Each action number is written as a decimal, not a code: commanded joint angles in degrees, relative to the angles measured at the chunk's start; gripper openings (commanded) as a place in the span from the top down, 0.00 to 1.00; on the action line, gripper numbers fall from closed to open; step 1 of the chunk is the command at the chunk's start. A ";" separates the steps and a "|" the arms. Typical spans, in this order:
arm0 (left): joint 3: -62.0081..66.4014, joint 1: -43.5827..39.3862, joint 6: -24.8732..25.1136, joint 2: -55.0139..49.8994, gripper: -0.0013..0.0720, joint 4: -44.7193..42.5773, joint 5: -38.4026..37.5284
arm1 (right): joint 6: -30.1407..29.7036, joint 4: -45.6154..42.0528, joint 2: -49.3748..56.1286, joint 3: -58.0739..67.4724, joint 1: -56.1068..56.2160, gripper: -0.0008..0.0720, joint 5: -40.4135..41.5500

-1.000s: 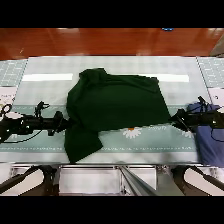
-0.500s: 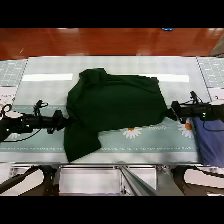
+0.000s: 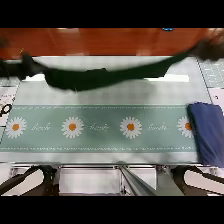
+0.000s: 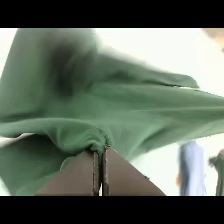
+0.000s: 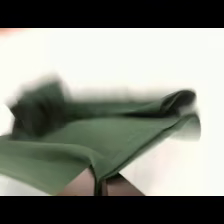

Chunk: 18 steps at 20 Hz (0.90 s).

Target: Fold the shirts.

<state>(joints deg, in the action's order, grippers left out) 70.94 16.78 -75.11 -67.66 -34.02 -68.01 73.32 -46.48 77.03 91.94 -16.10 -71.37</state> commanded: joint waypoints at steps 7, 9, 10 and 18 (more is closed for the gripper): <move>50.71 -0.26 -6.71 2.12 0.94 -1.86 -7.15 | 6.27 -11.23 -15.45 32.26 0.20 0.96 -2.40; 50.64 0.66 -6.80 7.13 0.94 -3.32 -7.54 | 6.67 -16.44 -20.61 32.26 0.20 0.96 -4.11; 49.92 1.07 -6.78 9.90 0.94 -4.59 -8.15 | 7.34 -18.97 -23.06 32.24 0.20 0.96 -5.42; 47.06 -3.26 -5.11 26.14 0.94 -19.19 -13.31 | 8.98 -24.74 -34.62 25.66 0.22 0.96 -14.01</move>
<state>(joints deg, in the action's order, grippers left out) 118.06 15.81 -80.49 -45.45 -48.56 -80.01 81.54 -68.66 46.39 121.51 -15.92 -82.85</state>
